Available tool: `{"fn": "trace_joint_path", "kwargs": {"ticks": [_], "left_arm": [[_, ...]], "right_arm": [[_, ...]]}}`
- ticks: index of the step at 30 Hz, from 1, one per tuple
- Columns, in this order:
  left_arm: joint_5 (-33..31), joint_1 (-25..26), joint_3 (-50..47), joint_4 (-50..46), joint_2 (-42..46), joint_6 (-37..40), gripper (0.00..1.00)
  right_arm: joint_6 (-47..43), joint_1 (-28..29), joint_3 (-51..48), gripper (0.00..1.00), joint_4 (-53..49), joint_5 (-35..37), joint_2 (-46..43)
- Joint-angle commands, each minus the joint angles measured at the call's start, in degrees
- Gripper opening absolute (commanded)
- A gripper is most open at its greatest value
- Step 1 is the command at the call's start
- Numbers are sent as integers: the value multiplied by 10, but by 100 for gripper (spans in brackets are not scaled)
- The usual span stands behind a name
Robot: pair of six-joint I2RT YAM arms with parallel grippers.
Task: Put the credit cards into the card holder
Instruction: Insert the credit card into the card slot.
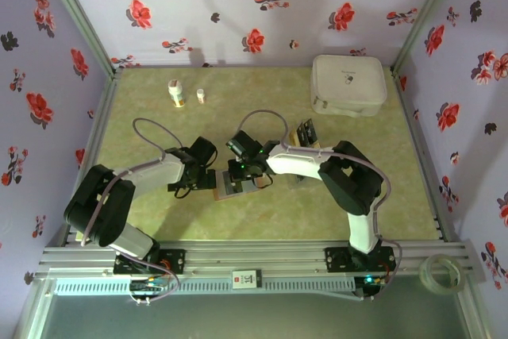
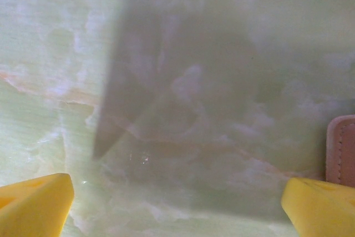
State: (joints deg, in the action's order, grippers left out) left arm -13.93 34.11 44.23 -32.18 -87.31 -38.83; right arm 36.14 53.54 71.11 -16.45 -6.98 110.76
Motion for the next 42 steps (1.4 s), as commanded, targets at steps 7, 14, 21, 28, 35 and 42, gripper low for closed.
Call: {"fn": "trace_joint_path", "kwargs": {"ticks": [7, 14, 21, 28, 35, 42], "left_arm": [[8, -3, -5, 36, -27, 5, 100], [9, -3, 0, 35, -30, 8, 100], [10, -3, 4, 34, -33, 10, 100], [12, -2, 8, 36, -39, 11, 100], [14, -3, 7, 40, -40, 12, 100], [16, -2, 4, 42, -39, 12, 100]], "right_arm": [[-15, -14, -17, 6, -37, 35, -31], [-16, -15, -26, 6, -43, 55, -24], [-15, -13, -17, 5, -39, 41, -6], [-14, -4, 4, 5, -39, 24, 9], [-10, 5, 17, 5, -39, 16, 17], [-4, 15, 28, 5, -37, 8, 26]]}}
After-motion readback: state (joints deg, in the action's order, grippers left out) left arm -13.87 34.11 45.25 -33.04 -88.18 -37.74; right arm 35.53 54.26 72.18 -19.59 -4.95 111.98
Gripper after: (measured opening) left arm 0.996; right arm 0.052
